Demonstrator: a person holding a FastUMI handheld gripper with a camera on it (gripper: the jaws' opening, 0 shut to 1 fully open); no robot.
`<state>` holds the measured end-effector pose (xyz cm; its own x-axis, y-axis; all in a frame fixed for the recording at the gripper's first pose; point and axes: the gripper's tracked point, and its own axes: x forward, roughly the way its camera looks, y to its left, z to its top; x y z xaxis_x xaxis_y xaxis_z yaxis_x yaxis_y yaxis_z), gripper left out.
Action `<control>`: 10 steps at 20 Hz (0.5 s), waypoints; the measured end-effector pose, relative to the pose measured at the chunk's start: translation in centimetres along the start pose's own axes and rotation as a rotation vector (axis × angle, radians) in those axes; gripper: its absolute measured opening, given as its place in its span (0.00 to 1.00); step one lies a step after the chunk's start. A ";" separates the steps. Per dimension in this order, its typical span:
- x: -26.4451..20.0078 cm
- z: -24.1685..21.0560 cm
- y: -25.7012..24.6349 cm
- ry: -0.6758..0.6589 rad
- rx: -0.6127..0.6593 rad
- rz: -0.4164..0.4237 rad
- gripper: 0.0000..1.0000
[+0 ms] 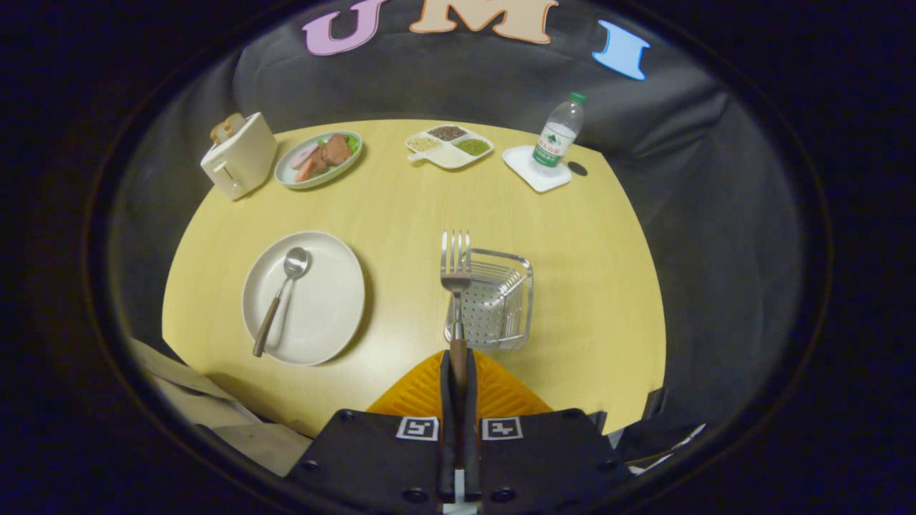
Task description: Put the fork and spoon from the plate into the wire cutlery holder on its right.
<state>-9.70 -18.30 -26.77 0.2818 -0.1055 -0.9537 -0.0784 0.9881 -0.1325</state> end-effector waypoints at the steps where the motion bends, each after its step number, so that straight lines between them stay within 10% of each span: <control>1: 0.2 -0.2 -0.4 0.011 0.003 -0.007 0.08; 10: 0.8 -0.3 -1.4 0.039 0.040 -0.014 0.14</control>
<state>-9.70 -19.84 -27.39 0.2452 -0.1230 -0.9616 -0.0362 0.9901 -0.1359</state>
